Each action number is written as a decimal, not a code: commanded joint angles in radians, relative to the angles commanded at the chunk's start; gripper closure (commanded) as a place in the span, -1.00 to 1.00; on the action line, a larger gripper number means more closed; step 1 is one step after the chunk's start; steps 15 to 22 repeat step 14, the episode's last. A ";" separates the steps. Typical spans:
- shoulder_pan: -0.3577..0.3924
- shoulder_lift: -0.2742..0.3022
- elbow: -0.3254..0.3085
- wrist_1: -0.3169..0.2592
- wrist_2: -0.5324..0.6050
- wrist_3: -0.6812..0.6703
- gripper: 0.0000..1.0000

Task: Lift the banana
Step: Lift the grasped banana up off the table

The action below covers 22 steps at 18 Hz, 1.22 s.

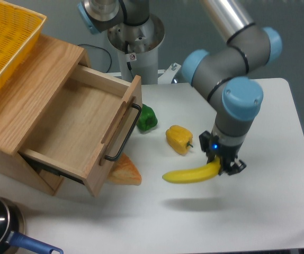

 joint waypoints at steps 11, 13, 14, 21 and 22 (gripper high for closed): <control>0.000 0.022 0.005 -0.037 0.061 0.044 0.66; 0.000 0.023 0.005 -0.037 0.061 0.046 0.66; 0.000 0.023 0.005 -0.037 0.061 0.046 0.66; 0.000 0.023 0.005 -0.037 0.061 0.046 0.66; 0.000 0.023 0.005 -0.037 0.061 0.046 0.66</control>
